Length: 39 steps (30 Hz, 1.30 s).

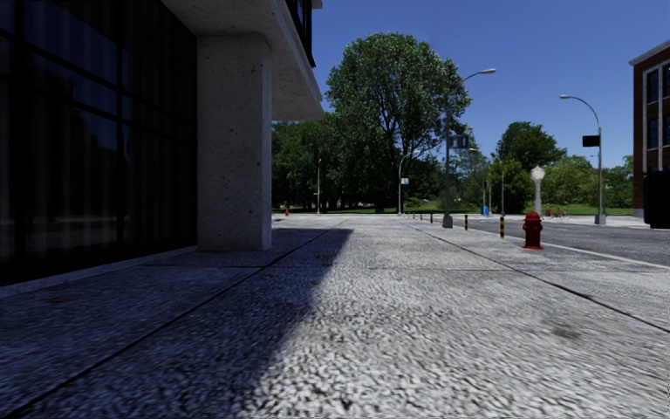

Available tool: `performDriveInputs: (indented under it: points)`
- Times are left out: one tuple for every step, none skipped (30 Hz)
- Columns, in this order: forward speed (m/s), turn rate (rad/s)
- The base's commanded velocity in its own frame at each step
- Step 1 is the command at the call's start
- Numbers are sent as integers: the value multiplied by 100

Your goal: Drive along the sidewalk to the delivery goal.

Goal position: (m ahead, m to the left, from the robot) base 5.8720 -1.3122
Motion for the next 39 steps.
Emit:
performDriveInputs:
  points:
    - [184, 0]
    - [193, 0]
    - [193, 0]
    - [200, 0]
    - [200, 0]
    - [200, 0]
    - [200, 0]
    - [200, 0]
    - [200, 0]
    - [200, 0]
    - [200, 0]
    - [200, 0]
    - [200, 0]
    - [200, 0]
    - [200, -18]
    - [200, -18]
    - [200, -28]
    - [200, -32]
    - [200, -42]
    - [200, -49]
    - [200, -49]
    - [200, -60]
    - [200, -65]
    - [199, -66]
    - [199, -66]
    - [193, -66]
    - [183, -66]
    - [176, -66]
    - [172, -66]
    - [172, -66]
    - [170, -66]
    - [170, -66]
    - [169, -66]
    - [169, -66]
    - [169, -66]
    - [168, -66]
    - [168, -55]
    - [171, -8]
    - [171, -8]
